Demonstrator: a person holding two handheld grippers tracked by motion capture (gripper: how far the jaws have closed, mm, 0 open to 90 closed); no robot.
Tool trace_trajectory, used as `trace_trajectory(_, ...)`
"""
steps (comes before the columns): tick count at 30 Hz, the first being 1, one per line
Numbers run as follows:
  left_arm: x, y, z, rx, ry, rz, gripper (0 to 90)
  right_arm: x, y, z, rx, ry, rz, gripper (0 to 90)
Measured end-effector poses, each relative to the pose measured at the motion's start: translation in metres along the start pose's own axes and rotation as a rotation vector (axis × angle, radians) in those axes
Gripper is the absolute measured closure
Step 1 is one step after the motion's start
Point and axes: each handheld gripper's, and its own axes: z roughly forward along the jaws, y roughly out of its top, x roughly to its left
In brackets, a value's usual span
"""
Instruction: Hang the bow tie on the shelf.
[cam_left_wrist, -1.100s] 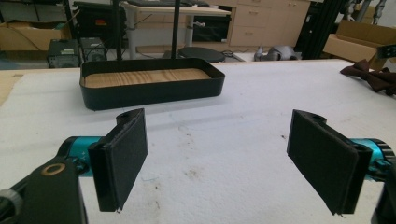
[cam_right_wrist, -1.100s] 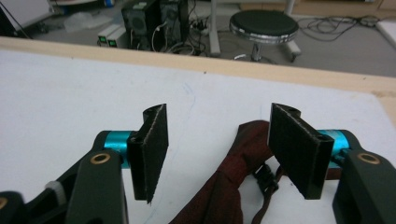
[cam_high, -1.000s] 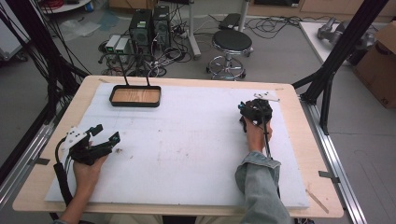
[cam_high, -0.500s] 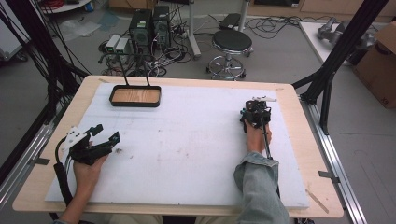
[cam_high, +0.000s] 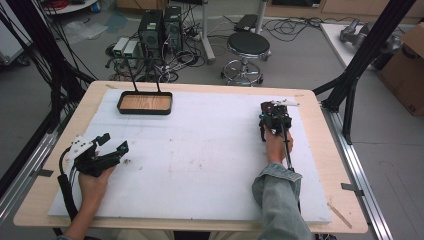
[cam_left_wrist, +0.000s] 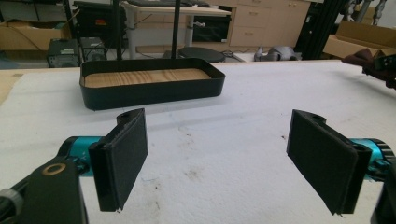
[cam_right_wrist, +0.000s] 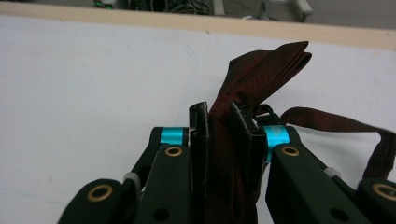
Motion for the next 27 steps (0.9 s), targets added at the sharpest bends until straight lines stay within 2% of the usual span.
trace_trajectory(3,0.000,0.000,0.000,0.001,0.000,0.000,20.8,0.005,0.006,-0.004,-0.026,0.026,-0.015,78.1)
trace_trajectory(4,0.000,0.000,0.000,0.001,0.001,0.000,20.7,0.008,0.009,-0.007,-0.054,0.053,-0.024,78.1)
trace_trajectory(6,0.000,0.000,0.000,0.000,0.001,0.000,20.8,0.015,0.019,-0.011,-0.073,0.101,-0.019,78.1)
trace_trajectory(7,0.000,0.000,0.000,0.001,0.001,-0.001,20.8,0.015,0.019,-0.011,-0.073,0.101,-0.019,78.1)
trace_trajectory(9,0.000,0.000,0.000,0.002,0.001,-0.001,20.7,0.022,0.028,-0.014,-0.089,0.143,-0.022,78.1)
trace_trajectory(10,0.000,0.000,0.000,0.001,0.002,-0.001,20.8,0.027,0.031,-0.016,-0.131,0.166,-0.027,78.1)
trace_trajectory(11,0.000,0.000,0.000,0.001,0.002,0.000,20.8,0.028,0.032,-0.017,-0.143,0.176,-0.024,78.2)
trace_trajectory(12,0.000,0.000,0.000,0.001,0.002,-0.001,20.8,0.033,0.039,-0.018,-0.129,0.221,0.007,78.1)
trace_trajectory(14,0.000,0.000,0.000,0.001,0.003,-0.001,20.8,0.035,0.042,-0.018,-0.133,0.231,0.009,78.2)
trace_trajectory(16,0.000,0.000,0.000,0.001,0.003,-0.002,20.8,0.042,0.049,-0.021,-0.159,0.260,0.001,78.2)
trace_trajectory(18,0.000,0.000,0.000,-0.001,0.002,-0.004,20.8,0.051,0.058,-0.023,-0.175,0.306,0.004,78.2)
trace_trajectory(22,0.000,0.000,0.000,-0.001,0.003,-0.004,20.8,0.072,0.074,-0.026,-0.204,0.346,-0.037,78.1)
trace_trajectory(23,0.000,0.000,0.000,-0.001,0.004,-0.004,20.8,0.081,0.082,-0.027,-0.221,0.359,-0.047,78.1)
trace_trajectory(24,0.000,0.000,0.000,-0.002,0.002,-0.004,20.8,0.081,0.082,-0.027,-0.221,0.359,-0.047,78.1)
trace_trajectory(25,0.000,0.000,0.000,-0.002,0.003,-0.005,20.8,0.087,0.087,-0.027,-0.225,0.370,-0.050,78.1)
trace_trajectory(27,0.000,0.000,0.000,-0.002,0.003,-0.004,20.8,0.106,0.100,-0.023,-0.233,0.396,-0.079,78.1)
